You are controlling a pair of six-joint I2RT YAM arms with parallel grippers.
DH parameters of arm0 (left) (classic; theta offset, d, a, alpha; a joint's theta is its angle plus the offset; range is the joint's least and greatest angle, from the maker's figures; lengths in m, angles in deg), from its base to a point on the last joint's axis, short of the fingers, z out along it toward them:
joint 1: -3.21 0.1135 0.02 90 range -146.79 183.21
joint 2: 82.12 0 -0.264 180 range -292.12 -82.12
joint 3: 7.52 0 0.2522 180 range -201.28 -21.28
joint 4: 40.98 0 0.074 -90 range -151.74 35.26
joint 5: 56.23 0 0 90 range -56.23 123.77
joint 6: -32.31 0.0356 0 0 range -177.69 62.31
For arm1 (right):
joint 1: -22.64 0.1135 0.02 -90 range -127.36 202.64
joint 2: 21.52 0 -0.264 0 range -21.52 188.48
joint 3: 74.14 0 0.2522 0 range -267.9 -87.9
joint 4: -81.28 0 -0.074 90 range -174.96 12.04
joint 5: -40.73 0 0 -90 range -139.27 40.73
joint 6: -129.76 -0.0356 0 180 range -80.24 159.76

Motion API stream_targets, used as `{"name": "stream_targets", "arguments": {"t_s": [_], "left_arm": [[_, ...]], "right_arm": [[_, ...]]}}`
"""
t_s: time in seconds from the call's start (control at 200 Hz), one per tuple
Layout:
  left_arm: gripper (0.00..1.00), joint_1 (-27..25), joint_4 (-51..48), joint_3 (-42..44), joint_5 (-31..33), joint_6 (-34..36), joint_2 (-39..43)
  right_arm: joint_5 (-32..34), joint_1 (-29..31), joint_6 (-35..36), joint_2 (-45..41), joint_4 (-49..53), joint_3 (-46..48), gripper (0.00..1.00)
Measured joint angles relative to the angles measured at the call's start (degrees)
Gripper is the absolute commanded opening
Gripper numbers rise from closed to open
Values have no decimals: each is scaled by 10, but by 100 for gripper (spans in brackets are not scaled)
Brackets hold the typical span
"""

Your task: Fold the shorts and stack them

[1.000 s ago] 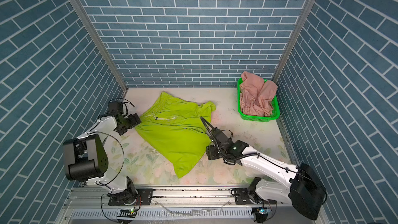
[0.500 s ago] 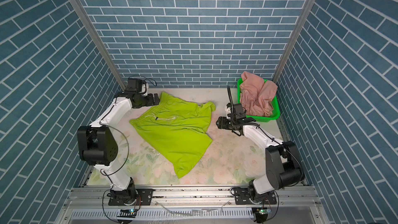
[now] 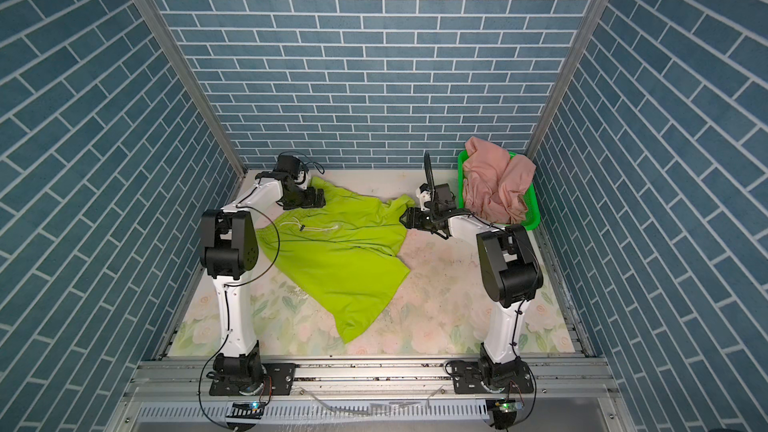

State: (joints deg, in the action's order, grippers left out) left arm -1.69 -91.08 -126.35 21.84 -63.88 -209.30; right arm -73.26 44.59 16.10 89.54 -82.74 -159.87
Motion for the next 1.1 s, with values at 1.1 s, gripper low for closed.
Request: {"name": "stream_targets", "arguments": {"t_s": [1.1], "left_arm": [[100, 61, 76, 121, -12, -49, 30]], "right_arm": [[21, 40, 4, 95, -40, -78, 55]]}}
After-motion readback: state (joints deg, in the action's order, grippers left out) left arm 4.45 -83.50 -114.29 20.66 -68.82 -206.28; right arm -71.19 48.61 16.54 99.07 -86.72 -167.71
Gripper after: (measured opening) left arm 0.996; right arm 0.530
